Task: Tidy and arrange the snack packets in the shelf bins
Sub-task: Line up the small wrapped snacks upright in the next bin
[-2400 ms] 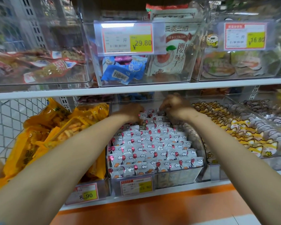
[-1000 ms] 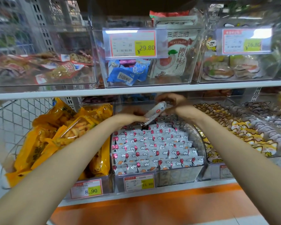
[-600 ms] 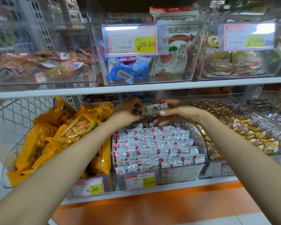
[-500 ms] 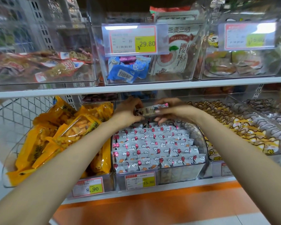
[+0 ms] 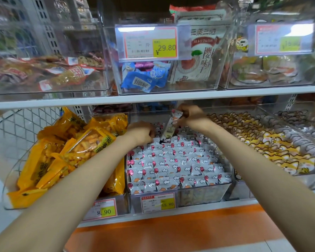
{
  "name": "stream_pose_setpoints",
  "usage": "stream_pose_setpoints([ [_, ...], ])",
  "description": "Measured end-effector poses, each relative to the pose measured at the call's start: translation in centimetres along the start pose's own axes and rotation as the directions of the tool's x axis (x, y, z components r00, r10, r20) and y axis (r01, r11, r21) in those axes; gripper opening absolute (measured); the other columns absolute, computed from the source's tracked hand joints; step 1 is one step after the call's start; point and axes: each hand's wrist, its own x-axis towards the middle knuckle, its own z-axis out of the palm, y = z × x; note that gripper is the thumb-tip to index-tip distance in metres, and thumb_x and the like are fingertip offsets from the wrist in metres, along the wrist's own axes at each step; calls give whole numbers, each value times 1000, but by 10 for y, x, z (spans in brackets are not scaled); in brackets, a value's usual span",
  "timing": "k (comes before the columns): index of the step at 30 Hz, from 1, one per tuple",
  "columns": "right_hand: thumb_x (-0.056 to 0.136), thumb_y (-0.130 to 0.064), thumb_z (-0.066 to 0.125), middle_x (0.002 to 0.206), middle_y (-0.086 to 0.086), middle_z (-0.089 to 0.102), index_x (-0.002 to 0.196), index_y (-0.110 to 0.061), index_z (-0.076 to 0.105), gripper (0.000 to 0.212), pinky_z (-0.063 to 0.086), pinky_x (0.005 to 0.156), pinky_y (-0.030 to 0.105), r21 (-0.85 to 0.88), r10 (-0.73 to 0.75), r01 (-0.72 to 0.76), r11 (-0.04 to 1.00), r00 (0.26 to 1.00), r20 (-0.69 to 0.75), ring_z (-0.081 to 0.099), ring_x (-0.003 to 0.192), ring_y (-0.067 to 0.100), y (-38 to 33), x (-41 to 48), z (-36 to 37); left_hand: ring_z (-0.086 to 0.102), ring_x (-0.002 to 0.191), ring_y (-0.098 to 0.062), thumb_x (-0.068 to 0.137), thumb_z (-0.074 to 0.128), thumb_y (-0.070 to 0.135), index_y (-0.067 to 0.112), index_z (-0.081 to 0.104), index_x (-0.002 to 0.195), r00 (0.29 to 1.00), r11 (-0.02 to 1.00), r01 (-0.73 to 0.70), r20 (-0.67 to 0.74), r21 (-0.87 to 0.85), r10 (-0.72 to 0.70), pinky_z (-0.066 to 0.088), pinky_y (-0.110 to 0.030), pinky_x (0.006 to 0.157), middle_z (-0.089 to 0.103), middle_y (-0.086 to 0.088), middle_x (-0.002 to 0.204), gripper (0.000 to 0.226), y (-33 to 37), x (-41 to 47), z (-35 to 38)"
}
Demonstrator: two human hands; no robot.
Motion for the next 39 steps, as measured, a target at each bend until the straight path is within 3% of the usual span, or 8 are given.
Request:
stream_pose_setpoints([
  [4,77,-13,74,99,-4,59,99,-22,57,30,45,80,26,-46,-66,69,997,995,74,58,94,17,-4,-1,12,50,83,-18,89,59,26,15,61,99,1000,1000,-3,17,-29,3,41,-26,71,57,-1,94,15,-3,2,-1],
  [11,84,-15,68,76,-9,51,91,-18,51,19,37,54,17,-299,-148,205,932,968,202,52,74,16,-3,-5,22,51,82,-19,89,60,28,21,53,87,1000,999,-22,9,-39,22,39,-26,69,60,-3,97,10,-7,4,0],
  [16,87,-28,65,104,-5,54,121,-13,56,39,42,73,20,-247,-60,130,960,961,271,54,93,14,10,-2,31,51,83,-19,89,59,29,21,52,88,1000,998,-23,-5,-63,23,40,-26,69,58,-3,98,11,-9,3,1],
  [20,87,-34,65,107,-1,58,110,-13,64,31,46,81,28,-373,-79,191,908,952,297,57,95,18,12,6,32,51,84,-19,90,58,30,16,58,102,999,997,-22,-42,-68,19,41,-26,70,58,-4,101,18,-10,4,3],
  [26,92,-24,57,122,2,61,113,-11,66,27,43,91,27,-467,-53,218,857,938,342,57,102,17,9,4,39,52,82,-18,89,60,29,21,52,87,999,996,-37,-40,-82,34,39,-25,67,56,0,93,11,-10,2,2],
  [30,96,-18,53,126,-1,60,118,-14,65,26,37,83,19,-506,-34,228,832,931,363,54,105,13,10,4,41,55,86,-18,88,61,23,17,60,91,999,995,-36,1,-94,37,45,-27,74,62,-2,98,6,-7,1,3],
  [34,96,-14,51,121,2,62,116,-12,65,25,47,86,25,-509,-19,200,838,941,338,59,98,17,9,3,43,53,85,-17,91,52,12,9,65,97,999,994,-34,37,-100,38,42,-25,77,64,-7,103,14,-2,0,3],
  [39,93,-11,52,103,7,69,104,-12,69,21,49,57,23,-440,-31,138,888,970,240,61,73,18,12,4,42,56,87,-19,91,53,13,8,66,99,999,994,-23,31,-105,26,46,-27,80,66,-9,105,16,-4,1,5],
])
